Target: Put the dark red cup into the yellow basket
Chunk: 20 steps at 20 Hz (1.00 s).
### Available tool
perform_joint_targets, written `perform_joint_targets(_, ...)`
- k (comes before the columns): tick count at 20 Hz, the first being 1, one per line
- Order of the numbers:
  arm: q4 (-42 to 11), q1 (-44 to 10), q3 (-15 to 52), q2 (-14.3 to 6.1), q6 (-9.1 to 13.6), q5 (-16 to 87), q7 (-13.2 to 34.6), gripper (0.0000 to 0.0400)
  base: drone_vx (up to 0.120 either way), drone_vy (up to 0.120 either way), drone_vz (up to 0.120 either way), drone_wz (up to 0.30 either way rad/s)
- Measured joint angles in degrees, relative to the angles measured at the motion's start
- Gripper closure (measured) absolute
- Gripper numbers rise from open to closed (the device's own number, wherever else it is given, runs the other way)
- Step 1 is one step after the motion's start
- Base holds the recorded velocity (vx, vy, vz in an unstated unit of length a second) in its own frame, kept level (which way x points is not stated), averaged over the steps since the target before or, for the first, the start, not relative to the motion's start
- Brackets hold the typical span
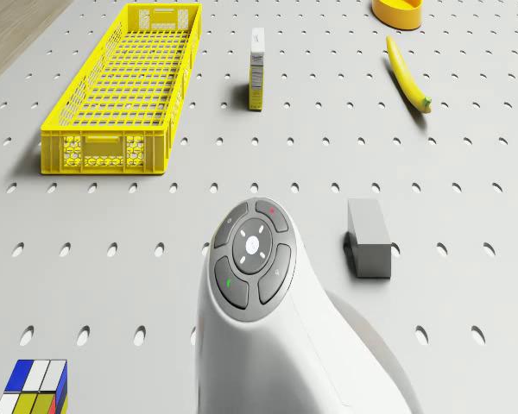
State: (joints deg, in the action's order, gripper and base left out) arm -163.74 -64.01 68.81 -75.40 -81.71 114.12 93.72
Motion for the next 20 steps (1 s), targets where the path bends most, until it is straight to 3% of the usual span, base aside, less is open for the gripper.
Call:
perform_joint_targets(2,-0.29,-0.15,1.32,-0.06,0.39,-1.3,0.27,0.0299,0.0,0.04,0.12,0.0)
perform_joint_targets(17,-0.67,-1.11,4.52,-1.88,-0.43,-4.87,1.35,0.03,0.12,0.12,0.12,0.0)
perform_joint_targets(20,-0.65,-1.26,4.67,-2.32,-0.82,-5.12,1.48,0.03,0.12,0.12,0.0,0.0)
